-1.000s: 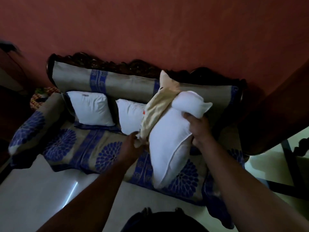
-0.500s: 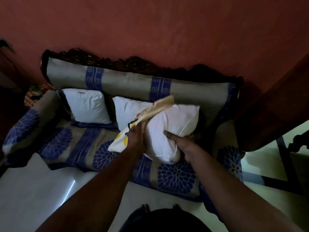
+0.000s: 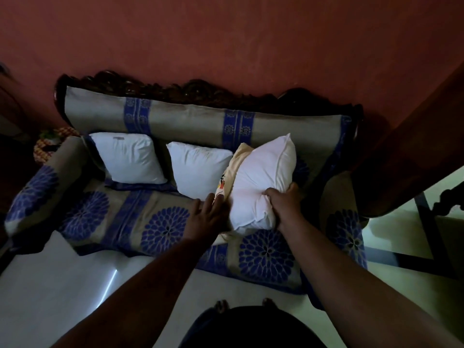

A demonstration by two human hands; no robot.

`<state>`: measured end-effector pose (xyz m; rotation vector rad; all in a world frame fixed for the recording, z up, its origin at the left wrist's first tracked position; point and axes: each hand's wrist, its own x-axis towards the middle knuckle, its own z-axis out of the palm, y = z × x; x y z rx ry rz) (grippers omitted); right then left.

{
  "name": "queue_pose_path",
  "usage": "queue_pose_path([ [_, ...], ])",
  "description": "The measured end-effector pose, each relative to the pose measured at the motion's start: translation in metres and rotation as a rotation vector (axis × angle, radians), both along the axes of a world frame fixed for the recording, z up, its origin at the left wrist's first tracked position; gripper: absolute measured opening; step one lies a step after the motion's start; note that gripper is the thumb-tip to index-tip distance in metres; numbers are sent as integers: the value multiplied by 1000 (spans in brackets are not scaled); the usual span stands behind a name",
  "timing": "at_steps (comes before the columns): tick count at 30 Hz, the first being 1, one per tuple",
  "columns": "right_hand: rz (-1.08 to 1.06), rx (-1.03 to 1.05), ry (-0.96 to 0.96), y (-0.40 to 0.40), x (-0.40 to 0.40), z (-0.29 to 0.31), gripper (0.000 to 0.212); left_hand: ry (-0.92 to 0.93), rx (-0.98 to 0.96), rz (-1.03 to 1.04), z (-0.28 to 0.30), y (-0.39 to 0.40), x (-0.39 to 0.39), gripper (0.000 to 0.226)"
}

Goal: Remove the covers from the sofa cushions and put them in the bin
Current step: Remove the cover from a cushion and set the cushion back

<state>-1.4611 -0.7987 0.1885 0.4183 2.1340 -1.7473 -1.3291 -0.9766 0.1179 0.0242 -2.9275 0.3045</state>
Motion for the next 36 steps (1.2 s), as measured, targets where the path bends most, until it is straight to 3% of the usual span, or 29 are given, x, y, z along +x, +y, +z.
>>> queue_pose_path([
  [5, 8, 41, -23, 4, -5, 1, 80, 90, -153, -320, 7, -6, 6, 28],
  [10, 69, 107, 12, 3, -2, 6, 79, -54, -261, -464, 5, 11, 4, 30],
  [13, 67, 116, 29, 0, -1, 7, 81, -310, -322, -424, -6, 14, 4, 36],
  [15, 67, 133, 43, -2, -3, 9, 81, -383, -341, -350, -13, 7, 1, 40],
  [18, 56, 141, 63, 0, -8, 13, 82, -523, -210, -305, -5, 3, -9, 33],
  [23, 101, 190, 108, 0, -1, 12, 79, -687, -142, -263, 13, 22, -27, 52],
  [28, 23, 199, 142, 3, 3, 9, 80, -708, -239, -232, 17, 29, -35, 65],
  [31, -27, 215, 165, 4, 5, 9, 81, -702, -269, -281, 24, 28, -40, 60],
  [36, -96, 217, 270, 18, -7, 14, 72, -537, -21, -519, 34, 22, -40, 40],
])
